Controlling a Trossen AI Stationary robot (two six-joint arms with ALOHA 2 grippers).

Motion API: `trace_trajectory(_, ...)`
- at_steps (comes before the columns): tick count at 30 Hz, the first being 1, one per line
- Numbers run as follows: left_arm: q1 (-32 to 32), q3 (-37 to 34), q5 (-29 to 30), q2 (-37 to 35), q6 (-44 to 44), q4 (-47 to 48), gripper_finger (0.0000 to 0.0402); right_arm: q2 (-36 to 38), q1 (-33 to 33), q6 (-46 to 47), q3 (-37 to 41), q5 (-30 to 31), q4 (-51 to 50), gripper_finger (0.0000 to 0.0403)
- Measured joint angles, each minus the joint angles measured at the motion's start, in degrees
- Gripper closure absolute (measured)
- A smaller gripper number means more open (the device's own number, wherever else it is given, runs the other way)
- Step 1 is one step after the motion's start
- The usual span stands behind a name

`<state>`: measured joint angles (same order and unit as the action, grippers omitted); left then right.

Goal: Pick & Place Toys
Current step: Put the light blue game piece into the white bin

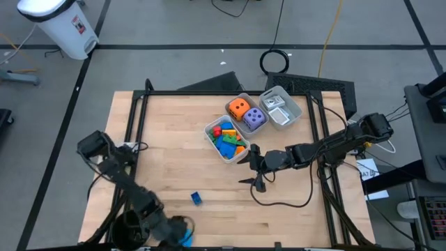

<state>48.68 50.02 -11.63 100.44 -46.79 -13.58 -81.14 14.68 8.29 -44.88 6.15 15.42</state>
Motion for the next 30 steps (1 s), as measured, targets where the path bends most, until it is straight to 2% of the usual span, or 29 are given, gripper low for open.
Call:
trace_trajectory(4,3.43,0.00,7.34,0.56,2.35,1.45,0.0361,0.00,0.00,0.34,0.00,0.00,0.11,0.0074)
trace_trajectory(8,3.50,0.00,14.30,0.55,4.29,1.30,0.0395,0.00,0.00,1.50,0.00,0.01,0.15,0.0074)
trace_trajectory(12,1.34,0.00,20.70,0.55,4.13,3.19,0.0385,0.00,0.00,1.51,0.00,0.00,0.15,0.0074)
trace_trajectory(16,-1.83,0.00,26.70,0.55,-1.46,11.18,0.0366,0.00,0.04,1.52,0.00,0.00,0.15,0.0074)
trace_trajectory(17,-2.81,0.00,26.24,0.55,-2.95,12.85,0.0365,0.00,0.04,1.53,0.00,0.00,0.15,0.0074)
trace_trajectory(20,-5.14,-0.11,19.43,-0.63,-1.51,15.41,0.0374,0.00,0.04,1.53,0.00,0.00,0.15,0.0074)
trace_trajectory(23,-4.66,-0.05,16.27,-3.83,0.96,12.00,0.0396,0.00,0.04,1.53,0.02,0.00,0.15,0.0074)
trace_trajectory(28,0.50,0.04,9.73,-4.31,7.20,3.95,0.0398,0.00,0.04,1.53,0.02,0.00,0.15,0.0074)
trace_trajectory(30,2.48,0.04,8.83,-2.47,6.24,2.91,0.0396,0.00,0.04,1.52,0.02,0.00,0.15,0.0074)
